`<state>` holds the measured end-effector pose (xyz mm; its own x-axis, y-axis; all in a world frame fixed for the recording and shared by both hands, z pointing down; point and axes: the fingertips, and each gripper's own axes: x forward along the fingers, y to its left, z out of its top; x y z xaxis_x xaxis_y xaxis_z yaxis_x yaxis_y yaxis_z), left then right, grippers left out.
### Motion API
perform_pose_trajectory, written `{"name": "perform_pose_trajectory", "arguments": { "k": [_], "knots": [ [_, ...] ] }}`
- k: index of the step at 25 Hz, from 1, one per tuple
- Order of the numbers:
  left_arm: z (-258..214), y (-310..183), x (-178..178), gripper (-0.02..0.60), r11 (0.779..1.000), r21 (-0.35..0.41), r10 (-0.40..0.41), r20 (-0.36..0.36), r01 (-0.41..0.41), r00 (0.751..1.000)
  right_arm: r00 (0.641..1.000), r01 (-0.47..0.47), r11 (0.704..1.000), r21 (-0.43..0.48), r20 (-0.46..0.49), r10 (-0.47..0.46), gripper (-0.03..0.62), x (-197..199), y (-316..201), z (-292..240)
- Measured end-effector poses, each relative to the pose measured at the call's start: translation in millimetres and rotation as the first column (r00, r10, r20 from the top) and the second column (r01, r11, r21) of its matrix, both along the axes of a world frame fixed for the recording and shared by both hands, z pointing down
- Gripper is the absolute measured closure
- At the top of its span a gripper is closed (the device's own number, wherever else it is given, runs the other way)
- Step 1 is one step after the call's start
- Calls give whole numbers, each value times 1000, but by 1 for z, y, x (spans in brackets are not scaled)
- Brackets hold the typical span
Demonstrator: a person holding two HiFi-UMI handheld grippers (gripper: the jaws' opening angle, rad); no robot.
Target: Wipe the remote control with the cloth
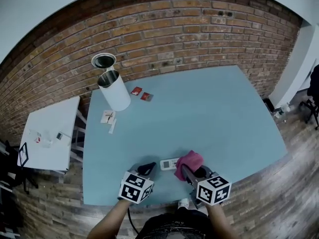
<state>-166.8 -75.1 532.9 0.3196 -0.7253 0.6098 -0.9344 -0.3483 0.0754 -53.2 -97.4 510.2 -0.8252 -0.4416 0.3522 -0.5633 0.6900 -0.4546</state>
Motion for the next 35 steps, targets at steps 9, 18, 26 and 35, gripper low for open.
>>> {"name": "perform_pose_trajectory", "arguments": {
  "k": [9, 18, 26, 35],
  "knots": [
    [-40, 13, 34, 581, 985, 156, -51, -139, 72, 989, 994, -48, 986, 157, -93, 63, 533, 3, 28, -26],
    [-42, 37, 39, 583, 979, 168, -95, -139, 118, 986, 984, -98, 973, 211, -123, 126, 533, 14, 48, -35],
    [-42, 55, 52, 589, 981, 177, -61, -124, 83, 990, 982, -97, 968, 232, -138, 132, 533, 14, 66, -37],
    [-47, 66, 54, 589, 976, 206, -52, -112, 74, 992, 981, -103, 958, 267, -134, 142, 533, 10, 79, -42]
  ]
}}
